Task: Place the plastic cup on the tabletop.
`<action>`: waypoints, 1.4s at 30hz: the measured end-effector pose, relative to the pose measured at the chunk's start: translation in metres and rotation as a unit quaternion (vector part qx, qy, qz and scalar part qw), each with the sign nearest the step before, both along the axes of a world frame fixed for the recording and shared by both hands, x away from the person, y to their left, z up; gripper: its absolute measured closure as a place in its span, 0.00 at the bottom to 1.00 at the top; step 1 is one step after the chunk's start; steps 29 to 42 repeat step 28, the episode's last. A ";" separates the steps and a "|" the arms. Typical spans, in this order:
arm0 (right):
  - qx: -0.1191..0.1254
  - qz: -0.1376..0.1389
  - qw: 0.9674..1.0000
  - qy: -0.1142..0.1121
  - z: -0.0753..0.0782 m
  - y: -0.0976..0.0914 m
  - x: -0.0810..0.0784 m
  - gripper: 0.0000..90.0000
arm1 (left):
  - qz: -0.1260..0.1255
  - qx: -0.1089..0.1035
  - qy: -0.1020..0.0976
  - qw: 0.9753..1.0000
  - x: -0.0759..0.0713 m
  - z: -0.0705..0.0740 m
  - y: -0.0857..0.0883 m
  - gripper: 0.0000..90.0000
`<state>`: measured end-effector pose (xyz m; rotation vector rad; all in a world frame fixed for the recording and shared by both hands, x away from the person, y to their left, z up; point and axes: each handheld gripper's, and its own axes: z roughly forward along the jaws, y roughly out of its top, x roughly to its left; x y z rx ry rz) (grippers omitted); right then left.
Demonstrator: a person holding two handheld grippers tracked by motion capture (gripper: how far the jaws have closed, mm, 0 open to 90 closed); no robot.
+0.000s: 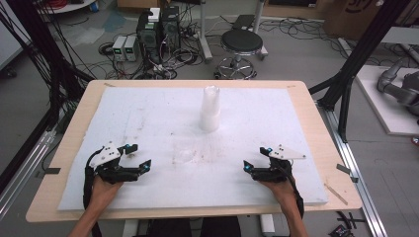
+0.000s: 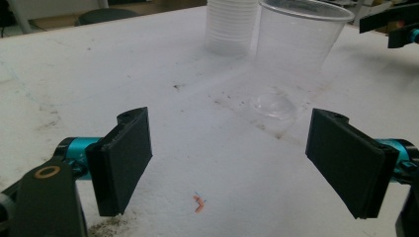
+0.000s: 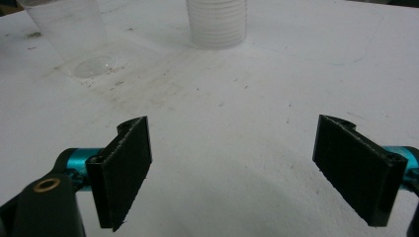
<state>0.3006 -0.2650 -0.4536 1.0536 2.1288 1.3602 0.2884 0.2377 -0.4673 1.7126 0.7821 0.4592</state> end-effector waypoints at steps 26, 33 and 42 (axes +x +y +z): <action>0.005 0.008 1.000 -0.005 0.000 -0.001 -0.001 0.16 | 0.007 0.004 -0.018 1.000 -0.004 0.000 -0.001 0.20; 0.004 0.008 1.000 -0.007 0.000 -0.001 -0.001 0.16 | 0.007 0.005 -0.020 1.000 -0.004 0.000 -0.001 0.20; 0.004 0.008 1.000 -0.007 0.000 -0.001 -0.001 0.16 | 0.007 0.005 -0.020 1.000 -0.004 0.000 -0.001 0.20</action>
